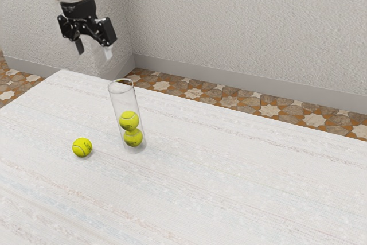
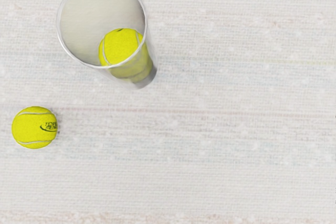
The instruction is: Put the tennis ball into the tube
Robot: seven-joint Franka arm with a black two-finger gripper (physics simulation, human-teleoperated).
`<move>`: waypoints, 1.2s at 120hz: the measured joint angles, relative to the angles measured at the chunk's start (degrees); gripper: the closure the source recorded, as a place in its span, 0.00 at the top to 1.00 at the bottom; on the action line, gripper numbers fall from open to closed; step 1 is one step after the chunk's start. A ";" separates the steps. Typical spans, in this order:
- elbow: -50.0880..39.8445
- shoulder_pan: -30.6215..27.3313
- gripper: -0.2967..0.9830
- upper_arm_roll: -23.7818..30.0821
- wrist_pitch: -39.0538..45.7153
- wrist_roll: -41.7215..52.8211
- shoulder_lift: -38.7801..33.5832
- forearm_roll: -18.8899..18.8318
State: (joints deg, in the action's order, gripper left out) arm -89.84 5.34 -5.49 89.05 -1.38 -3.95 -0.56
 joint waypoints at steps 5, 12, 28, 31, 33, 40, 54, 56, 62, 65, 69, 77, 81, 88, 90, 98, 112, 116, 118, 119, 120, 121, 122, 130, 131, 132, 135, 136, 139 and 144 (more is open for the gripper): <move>0.00 0.00 0.77 0.16 0.32 -0.03 -0.06 -0.23; -0.01 -0.64 0.77 1.24 0.67 -0.08 -0.18 -0.79; -5.16 -1.07 0.77 1.75 1.62 -0.17 -4.95 -1.37; -7.64 -1.80 0.77 1.77 2.05 -0.19 -6.94 -1.41; -9.25 -2.31 0.77 1.78 2.32 -0.19 -8.22 -1.44; -15.72 -3.70 0.77 1.79 3.60 -0.21 -13.21 -1.52; -29.19 -6.65 0.77 1.80 9.24 -0.28 -19.00 -1.82; -30.86 -7.10 0.77 1.80 10.23 -0.29 -19.42 -1.86; -35.02 -8.31 0.77 1.61 13.03 -0.32 -20.90 -1.94; -36.77 -8.87 0.77 1.46 14.66 -0.31 -21.36 -1.98; -39.20 -9.58 0.77 1.34 17.29 -0.27 -21.57 -2.06; -44.19 -11.59 0.77 1.20 23.79 0.55 -20.26 -2.13; -45.38 -12.44 0.77 1.17 26.92 1.09 -18.62 -2.00; -46.44 -13.69 0.77 1.17 32.31 2.01 -14.42 -1.83; -46.67 -14.07 0.77 1.17 33.77 2.27 -13.36 -1.80; -47.74 -15.90 0.77 1.18 39.19 3.22 -9.68 -1.68; -47.61 -18.00 0.77 1.25 47.23 4.95 -3.14 -1.42; -47.02 -18.47 0.77 1.28 48.96 5.47 -0.84 -0.88; -46.45 -18.68 0.77 1.29 49.72 5.72 0.40 -0.49; -46.07 -18.78 0.77 1.30 50.08 5.84 1.06 -0.30; -45.67 -18.88 0.77 1.31 50.42 5.96 1.71 -0.11; -45.32 -18.96 0.77 1.32 50.75 6.08 2.26 0.07; -44.90 -19.04 0.77 1.33 51.07 6.20 2.86 0.22; -42.20 -19.60 0.77 1.35 53.18 7.21 6.47 1.17; -41.93 -19.66 0.77 1.35 53.39 7.35 6.85 1.26; -41.61 -19.73 0.77 1.35 53.60 7.50 7.29 1.34; -40.82 -19.91 0.77 1.36 54.16 7.92 8.44 1.55; -40.60 -19.97 0.77 1.36 54.34 8.06 8.76 1.61; -39.97 -20.15 0.77 1.36 54.81 8.48 9.61 1.77; -38.75 -20.48 0.77 1.41 55.45 9.15 11.21 2.00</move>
State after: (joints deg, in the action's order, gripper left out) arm -128.59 -15.14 -4.09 144.51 7.77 7.26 1.43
